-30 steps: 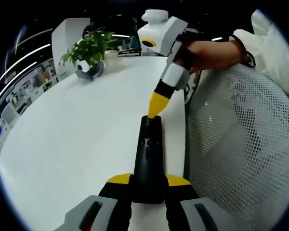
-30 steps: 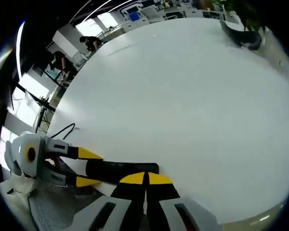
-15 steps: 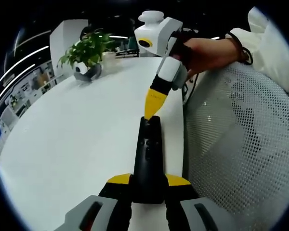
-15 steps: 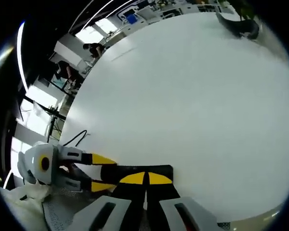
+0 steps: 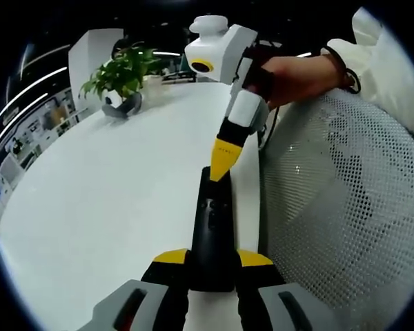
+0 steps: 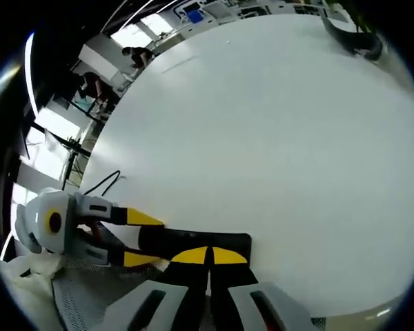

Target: Press the specified remote control buttons in sequence, fully releasing each button before pressing the next.

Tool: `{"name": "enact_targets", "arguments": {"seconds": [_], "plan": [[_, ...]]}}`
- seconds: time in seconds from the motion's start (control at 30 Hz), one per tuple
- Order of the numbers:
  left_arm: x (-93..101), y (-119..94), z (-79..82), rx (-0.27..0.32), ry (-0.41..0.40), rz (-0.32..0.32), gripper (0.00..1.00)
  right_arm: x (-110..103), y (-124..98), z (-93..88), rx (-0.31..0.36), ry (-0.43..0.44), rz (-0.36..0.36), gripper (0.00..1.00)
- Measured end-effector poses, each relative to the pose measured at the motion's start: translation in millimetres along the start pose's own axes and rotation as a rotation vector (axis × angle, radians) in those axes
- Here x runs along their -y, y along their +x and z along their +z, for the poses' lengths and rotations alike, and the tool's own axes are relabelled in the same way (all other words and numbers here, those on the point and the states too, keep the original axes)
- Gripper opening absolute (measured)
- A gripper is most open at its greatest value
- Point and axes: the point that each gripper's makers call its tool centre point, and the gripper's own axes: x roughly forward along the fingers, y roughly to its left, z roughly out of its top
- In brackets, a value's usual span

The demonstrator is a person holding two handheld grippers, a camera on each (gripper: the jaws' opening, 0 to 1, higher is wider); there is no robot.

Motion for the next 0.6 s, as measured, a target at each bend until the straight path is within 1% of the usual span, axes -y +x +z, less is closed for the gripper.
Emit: {"name": "enact_targets", "arguments": {"seconds": [0.07, 0.13, 0.23, 0.43, 0.6], "plan": [[0.0, 0.0, -0.1, 0.000, 0.001, 0.000, 0.25, 1.0, 0.5, 0.3, 0.000, -0.007, -0.003, 0.00], [0.2, 0.0, -0.1, 0.002, 0.000, -0.001, 0.25, -0.7, 1.1, -0.4, -0.004, -0.040, -0.016, 0.00], [0.4, -0.1, -0.2, 0.002, 0.002, -0.004, 0.25, -1.4, 1.1, -0.6, -0.003, -0.056, -0.024, 0.00], [0.7, -0.1, -0.1, 0.003, 0.004, -0.005, 0.25, -1.1, 0.5, -0.8, -0.008, -0.026, -0.015, 0.00], [0.6, 0.2, 0.3, 0.005, 0.006, -0.008, 0.25, -1.6, -0.2, -0.1, -0.010, -0.025, -0.009, 0.00]]}}
